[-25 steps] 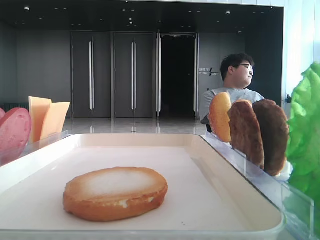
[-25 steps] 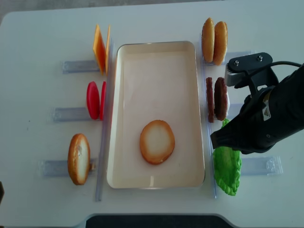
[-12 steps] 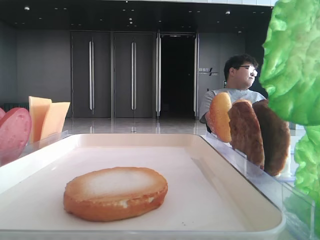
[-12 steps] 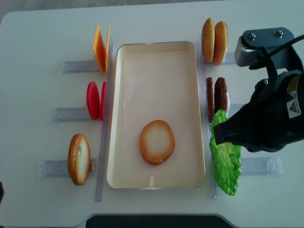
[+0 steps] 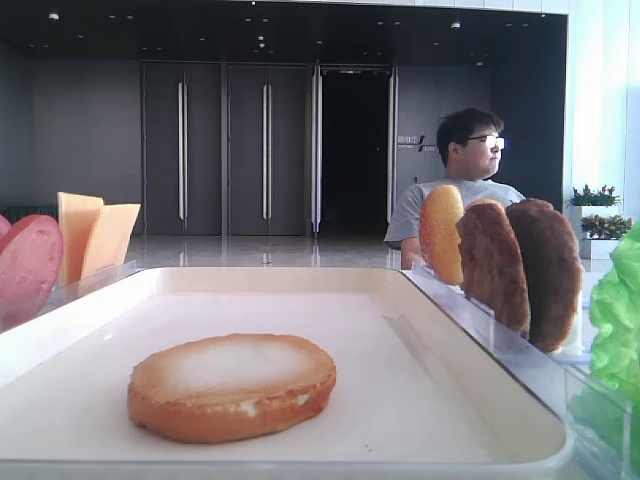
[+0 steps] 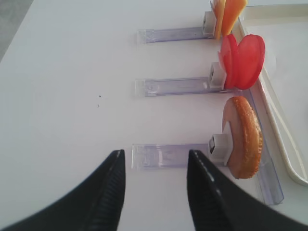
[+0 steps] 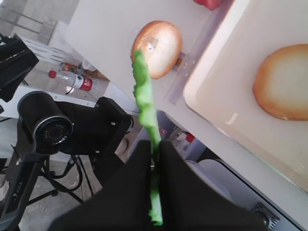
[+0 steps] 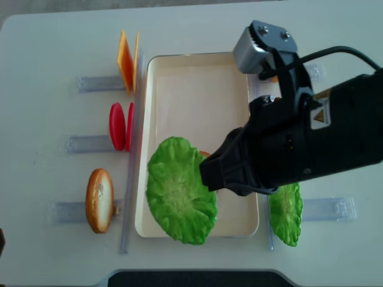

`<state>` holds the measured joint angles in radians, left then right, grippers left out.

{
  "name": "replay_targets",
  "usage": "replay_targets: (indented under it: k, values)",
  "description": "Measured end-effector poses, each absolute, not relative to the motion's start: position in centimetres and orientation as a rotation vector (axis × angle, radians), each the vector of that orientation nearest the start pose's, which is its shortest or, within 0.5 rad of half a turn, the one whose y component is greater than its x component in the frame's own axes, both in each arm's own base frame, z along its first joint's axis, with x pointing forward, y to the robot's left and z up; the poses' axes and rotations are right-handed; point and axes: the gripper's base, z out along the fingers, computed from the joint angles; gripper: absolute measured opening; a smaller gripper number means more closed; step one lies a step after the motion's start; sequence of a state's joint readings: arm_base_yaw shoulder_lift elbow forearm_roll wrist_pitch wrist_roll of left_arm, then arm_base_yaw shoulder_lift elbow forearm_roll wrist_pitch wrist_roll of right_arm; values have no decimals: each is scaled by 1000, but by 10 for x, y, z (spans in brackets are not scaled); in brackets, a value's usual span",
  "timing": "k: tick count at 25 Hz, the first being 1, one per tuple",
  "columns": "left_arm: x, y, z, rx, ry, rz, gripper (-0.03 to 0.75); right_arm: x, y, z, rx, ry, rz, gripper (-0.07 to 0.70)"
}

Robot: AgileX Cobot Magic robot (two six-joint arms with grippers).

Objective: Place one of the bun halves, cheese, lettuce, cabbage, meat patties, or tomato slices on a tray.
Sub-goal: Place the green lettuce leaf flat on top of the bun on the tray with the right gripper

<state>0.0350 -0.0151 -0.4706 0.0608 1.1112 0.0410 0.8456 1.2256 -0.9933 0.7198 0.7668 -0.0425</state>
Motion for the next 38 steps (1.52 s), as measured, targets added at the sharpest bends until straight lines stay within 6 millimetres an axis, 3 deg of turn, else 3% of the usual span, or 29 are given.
replay_targets:
  k: [7,11,15,25,38]
  values:
    - [-6,5,265,2,2110,119,327,165,250,299,-734,2383,1398,17]
    - [-6,5,265,2,2110,119,327,192,241,275,-631,2342,1485,17]
    - [-6,5,265,2,2110,119,327,207,221,253,-506,2323,1542,17]
    - [-6,5,265,2,2110,119,327,208,215,216,-410,2317,1628,17]
    - [-6,5,265,2,2110,119,327,216,218,194,-401,2360,1579,17]
